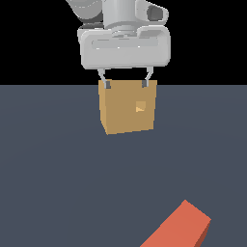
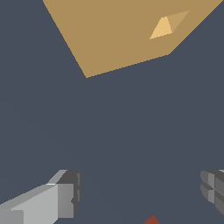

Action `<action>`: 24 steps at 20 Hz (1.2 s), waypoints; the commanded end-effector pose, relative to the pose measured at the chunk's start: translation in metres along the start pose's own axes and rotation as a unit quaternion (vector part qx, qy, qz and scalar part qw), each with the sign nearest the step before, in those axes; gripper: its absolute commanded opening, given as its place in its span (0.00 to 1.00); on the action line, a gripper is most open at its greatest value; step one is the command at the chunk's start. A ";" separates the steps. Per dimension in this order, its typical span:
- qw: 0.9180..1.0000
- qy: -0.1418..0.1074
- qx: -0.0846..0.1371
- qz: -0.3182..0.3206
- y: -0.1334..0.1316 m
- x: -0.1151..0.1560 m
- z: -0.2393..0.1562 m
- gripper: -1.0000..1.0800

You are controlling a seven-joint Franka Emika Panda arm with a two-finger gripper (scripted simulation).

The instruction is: Insert the peg into the horizontal hole in a box.

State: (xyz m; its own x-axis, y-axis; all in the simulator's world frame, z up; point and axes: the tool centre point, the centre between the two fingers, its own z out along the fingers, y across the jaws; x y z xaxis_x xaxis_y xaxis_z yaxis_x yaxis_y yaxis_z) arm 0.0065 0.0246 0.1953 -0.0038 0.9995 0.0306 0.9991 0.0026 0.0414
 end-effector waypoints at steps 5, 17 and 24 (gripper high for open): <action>1.000 -0.001 0.000 0.010 0.002 -0.006 0.003 0.96; 0.984 -0.011 0.004 0.177 0.022 -0.116 0.047 0.96; 0.946 -0.018 0.008 0.325 0.007 -0.216 0.086 0.96</action>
State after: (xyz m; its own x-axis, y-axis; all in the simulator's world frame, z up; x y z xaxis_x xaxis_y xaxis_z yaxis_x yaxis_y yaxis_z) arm 0.0226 -0.1680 0.1123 0.5588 0.8292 0.0125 0.8291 -0.5589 0.0128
